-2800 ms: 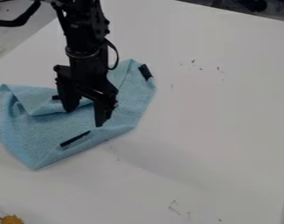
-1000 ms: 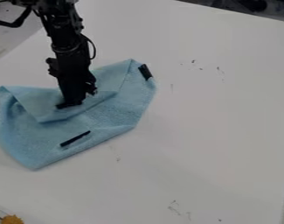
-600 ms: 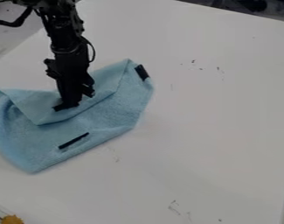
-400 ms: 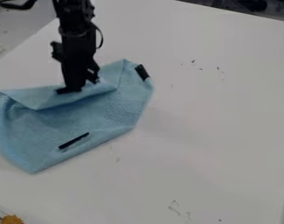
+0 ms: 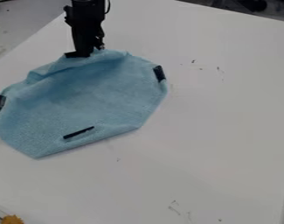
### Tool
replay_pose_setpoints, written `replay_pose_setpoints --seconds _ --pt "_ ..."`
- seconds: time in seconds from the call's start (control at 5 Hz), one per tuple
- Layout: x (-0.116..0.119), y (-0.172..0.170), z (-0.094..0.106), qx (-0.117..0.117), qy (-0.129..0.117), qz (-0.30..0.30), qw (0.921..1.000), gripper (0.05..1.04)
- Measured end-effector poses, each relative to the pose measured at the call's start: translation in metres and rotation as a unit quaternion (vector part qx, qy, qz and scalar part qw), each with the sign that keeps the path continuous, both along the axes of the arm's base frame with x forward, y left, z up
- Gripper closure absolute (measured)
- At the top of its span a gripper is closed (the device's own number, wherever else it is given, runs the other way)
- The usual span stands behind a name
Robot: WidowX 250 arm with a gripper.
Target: Unfolded cloth from center to top left
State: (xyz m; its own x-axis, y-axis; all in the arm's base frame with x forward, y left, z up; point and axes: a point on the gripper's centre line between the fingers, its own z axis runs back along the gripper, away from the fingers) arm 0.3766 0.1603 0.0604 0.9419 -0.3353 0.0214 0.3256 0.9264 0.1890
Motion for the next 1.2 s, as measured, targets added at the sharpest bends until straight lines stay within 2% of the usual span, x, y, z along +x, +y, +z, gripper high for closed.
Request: replay_pose_setpoints --seconds 0.2,0.4,0.6,0.8,1.0,1.2 --pt "0.017 0.032 -0.017 0.001 -0.013 -0.004 0.9999 1.028" --pt "0.023 0.041 -0.035 0.003 -0.011 -0.008 0.9999 1.028" --pt "0.030 0.049 -0.037 0.010 -0.019 -0.017 0.9996 1.005" --pt "0.028 0.053 -0.036 0.019 -0.012 -0.019 0.9996 0.854" --pt "0.031 0.060 -0.025 0.047 -0.008 -0.020 0.9987 0.604" --pt "0.048 0.070 0.002 0.072 -0.041 -0.028 0.9961 0.308"
